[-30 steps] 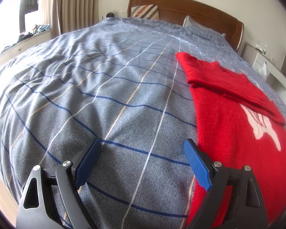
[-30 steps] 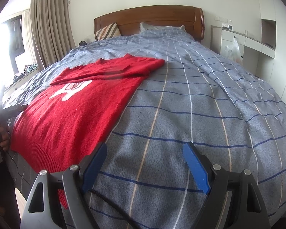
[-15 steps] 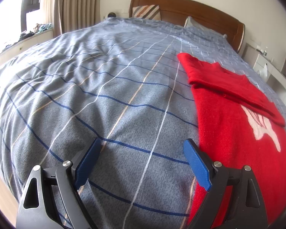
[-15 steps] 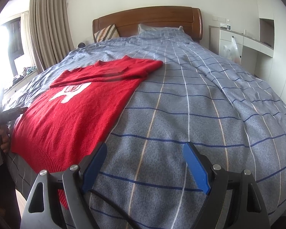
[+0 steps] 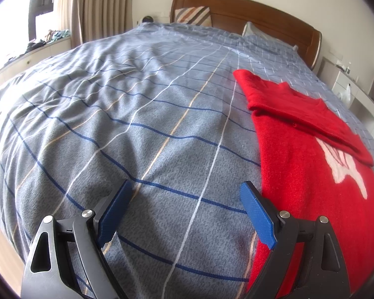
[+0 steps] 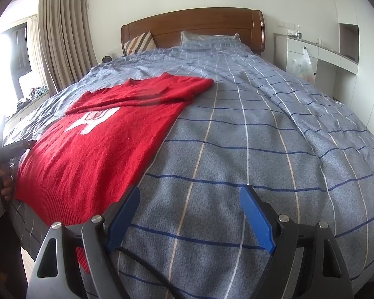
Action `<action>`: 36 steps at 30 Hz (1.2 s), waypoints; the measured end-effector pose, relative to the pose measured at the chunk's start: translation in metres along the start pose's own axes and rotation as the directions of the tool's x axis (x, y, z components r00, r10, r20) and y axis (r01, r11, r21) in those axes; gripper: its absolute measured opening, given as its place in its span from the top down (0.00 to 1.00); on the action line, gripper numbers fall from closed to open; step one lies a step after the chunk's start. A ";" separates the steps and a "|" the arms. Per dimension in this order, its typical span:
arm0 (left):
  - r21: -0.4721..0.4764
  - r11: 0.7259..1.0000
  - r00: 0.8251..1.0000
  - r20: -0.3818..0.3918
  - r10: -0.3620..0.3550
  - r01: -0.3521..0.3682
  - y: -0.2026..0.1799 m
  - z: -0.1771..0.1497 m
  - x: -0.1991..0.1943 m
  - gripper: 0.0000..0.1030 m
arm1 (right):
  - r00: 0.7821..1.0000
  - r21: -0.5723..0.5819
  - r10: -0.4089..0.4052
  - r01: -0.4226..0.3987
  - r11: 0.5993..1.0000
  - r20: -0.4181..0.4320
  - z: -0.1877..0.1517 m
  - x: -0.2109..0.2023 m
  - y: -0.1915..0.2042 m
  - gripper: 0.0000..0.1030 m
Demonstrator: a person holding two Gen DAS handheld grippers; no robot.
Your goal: Fold small clothes
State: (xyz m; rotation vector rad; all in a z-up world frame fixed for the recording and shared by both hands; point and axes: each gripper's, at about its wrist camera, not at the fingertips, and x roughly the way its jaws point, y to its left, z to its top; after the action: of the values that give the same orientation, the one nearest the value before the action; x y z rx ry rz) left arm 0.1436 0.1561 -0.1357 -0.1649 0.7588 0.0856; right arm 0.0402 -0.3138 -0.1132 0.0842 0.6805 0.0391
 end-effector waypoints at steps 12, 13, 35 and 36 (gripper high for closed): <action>0.001 1.000 1.000 0.000 0.001 -0.001 -0.001 0.000 0.000 0.13 | 1.000 -0.006 0.000 0.000 1.000 -0.004 -0.001 0.003 0.003 0.21; 0.001 1.000 1.000 0.000 0.001 -0.001 -0.001 0.000 0.000 0.13 | 1.000 -0.006 0.000 0.000 1.000 -0.004 -0.001 0.003 0.003 0.21; 0.003 1.000 1.000 0.000 0.004 -0.004 -0.001 -0.001 -0.001 0.13 | 1.000 -0.006 -0.001 0.001 1.000 0.000 -0.001 0.003 0.003 0.21; 0.003 1.000 1.000 0.000 0.004 -0.004 -0.001 -0.001 -0.001 0.13 | 1.000 -0.006 -0.001 0.001 1.000 0.000 -0.001 0.003 0.003 0.21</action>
State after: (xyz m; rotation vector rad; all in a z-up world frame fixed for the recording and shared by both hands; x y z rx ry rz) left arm 0.1428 0.1547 -0.1357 -0.1605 0.7589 0.0878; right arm 0.0424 -0.3102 -0.1156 0.0783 0.6806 0.0397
